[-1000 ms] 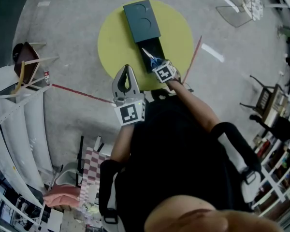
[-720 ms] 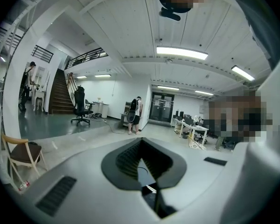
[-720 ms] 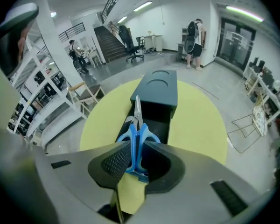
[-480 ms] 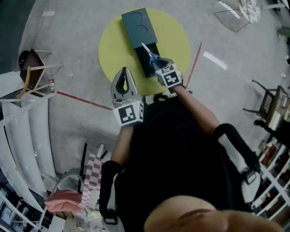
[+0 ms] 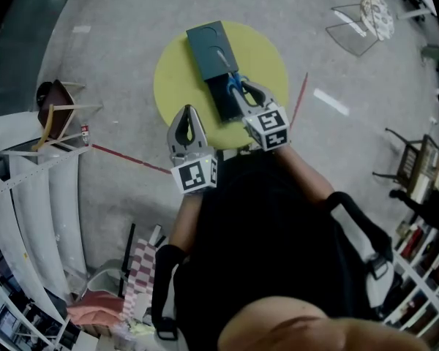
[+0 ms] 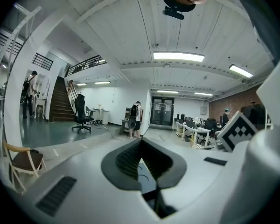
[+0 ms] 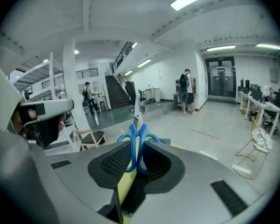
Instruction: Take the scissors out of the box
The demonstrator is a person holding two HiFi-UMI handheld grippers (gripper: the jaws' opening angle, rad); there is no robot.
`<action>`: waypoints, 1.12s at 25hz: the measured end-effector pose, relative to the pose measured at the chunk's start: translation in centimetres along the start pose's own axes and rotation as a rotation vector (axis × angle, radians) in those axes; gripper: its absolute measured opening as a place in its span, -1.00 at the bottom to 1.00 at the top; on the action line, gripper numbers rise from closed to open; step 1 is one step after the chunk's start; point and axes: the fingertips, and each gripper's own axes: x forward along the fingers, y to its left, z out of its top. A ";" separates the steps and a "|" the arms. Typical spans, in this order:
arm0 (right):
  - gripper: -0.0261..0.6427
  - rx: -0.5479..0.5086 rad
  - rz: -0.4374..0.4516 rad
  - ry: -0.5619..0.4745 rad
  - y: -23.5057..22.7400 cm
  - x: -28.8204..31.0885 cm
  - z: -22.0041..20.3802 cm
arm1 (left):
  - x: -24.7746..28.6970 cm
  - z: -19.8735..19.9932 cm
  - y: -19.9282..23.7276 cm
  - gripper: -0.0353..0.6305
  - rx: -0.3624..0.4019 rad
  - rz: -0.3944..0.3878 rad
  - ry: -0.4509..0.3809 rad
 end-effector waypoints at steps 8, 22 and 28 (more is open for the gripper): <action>-0.68 -0.008 0.018 -0.268 1.8 -6.2 5.7 | -0.6 0.7 -0.1 -0.90 0.003 0.000 -0.014; -0.68 -0.039 0.053 -0.311 2.8 -8.0 4.9 | -0.6 0.0 -1.3 -0.90 0.008 -0.008 -0.013; -0.68 -0.044 0.057 -0.299 2.8 -7.9 4.7 | -0.5 0.1 -1.3 -0.90 0.006 -0.007 -0.009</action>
